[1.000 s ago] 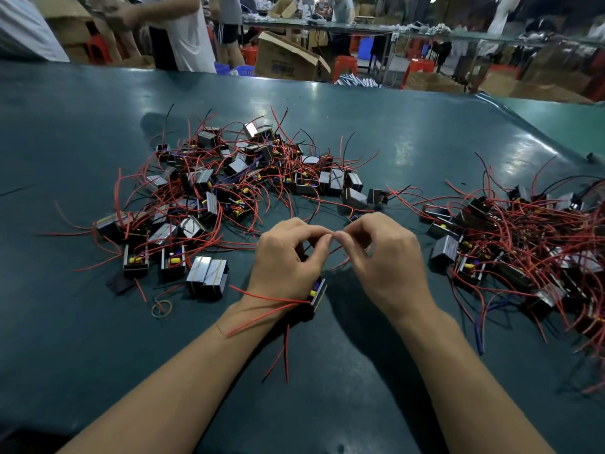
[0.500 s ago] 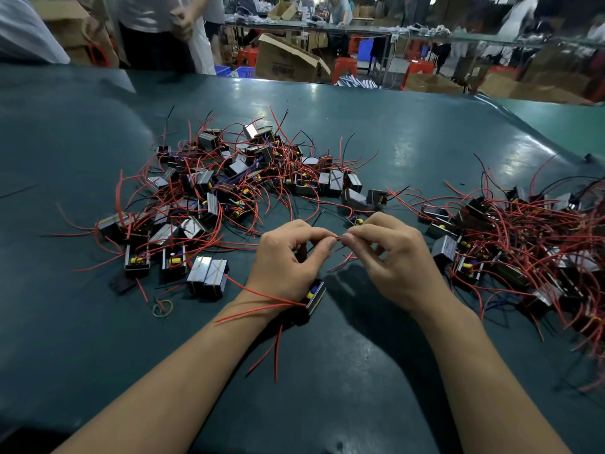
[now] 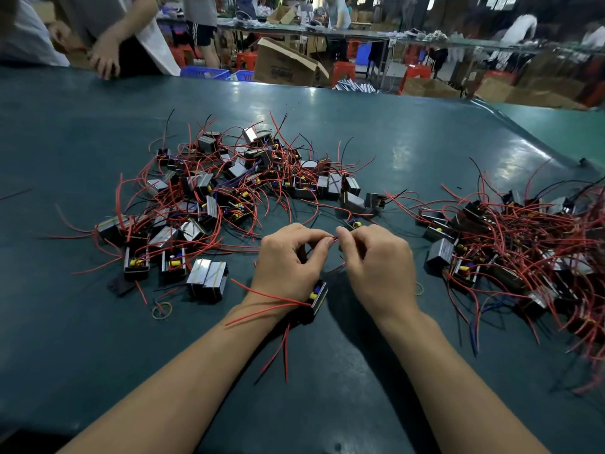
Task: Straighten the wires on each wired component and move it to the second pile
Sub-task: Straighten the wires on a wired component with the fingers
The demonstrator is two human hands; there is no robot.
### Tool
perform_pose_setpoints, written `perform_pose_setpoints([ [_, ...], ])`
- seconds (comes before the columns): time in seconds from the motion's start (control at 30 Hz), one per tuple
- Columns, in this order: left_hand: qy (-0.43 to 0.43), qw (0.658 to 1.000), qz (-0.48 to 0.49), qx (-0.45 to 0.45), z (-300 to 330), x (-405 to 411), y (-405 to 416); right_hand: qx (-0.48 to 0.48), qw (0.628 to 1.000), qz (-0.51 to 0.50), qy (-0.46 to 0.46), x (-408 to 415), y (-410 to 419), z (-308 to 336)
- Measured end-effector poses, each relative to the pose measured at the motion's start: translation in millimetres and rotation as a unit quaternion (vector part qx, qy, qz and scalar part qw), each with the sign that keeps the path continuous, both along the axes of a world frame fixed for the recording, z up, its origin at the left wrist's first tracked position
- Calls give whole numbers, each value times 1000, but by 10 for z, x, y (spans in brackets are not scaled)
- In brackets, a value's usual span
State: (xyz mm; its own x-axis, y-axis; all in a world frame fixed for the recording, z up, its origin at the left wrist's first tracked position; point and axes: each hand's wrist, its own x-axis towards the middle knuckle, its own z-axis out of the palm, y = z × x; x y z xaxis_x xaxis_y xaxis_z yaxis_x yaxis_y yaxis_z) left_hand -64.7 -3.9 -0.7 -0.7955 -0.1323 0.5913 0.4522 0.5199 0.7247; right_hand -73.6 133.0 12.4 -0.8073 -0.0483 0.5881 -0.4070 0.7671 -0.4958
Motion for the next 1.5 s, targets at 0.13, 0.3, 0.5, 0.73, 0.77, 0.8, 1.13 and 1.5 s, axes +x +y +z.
perform_pose_setpoints([
  [0.13, -18, 1000, 13, 14, -11, -21, -21, 51, 999, 17, 6, 5, -80, -8],
  [0.3, -45, 998, 19, 47, -7, -31, -21, 40, 996, 86, 4, -44, 150, 52],
  [0.5, -45, 998, -14, 38, 4, -4, -19, 52, 987, 137, 60, -133, 247, 63],
  [0.73, -23, 998, -54, 21, 28, 20, -26, -88, 981, 159, -72, -103, 190, 78],
  [0.77, -25, 998, -60, 28, 29, 23, -22, -187, 956, 168, -152, -96, 161, 88],
  [0.8, -34, 996, -66, 47, 33, 23, -15, -280, 917, 172, -226, -89, 137, 104],
  [1.13, -131, 948, -126, 260, 122, 11, -37, -409, 829, 215, -315, -88, 158, 116],
  [1.5, 24, 999, 29, 9, 10, -22, -28, -233, 952, 145, -139, -8, 160, 134],
])
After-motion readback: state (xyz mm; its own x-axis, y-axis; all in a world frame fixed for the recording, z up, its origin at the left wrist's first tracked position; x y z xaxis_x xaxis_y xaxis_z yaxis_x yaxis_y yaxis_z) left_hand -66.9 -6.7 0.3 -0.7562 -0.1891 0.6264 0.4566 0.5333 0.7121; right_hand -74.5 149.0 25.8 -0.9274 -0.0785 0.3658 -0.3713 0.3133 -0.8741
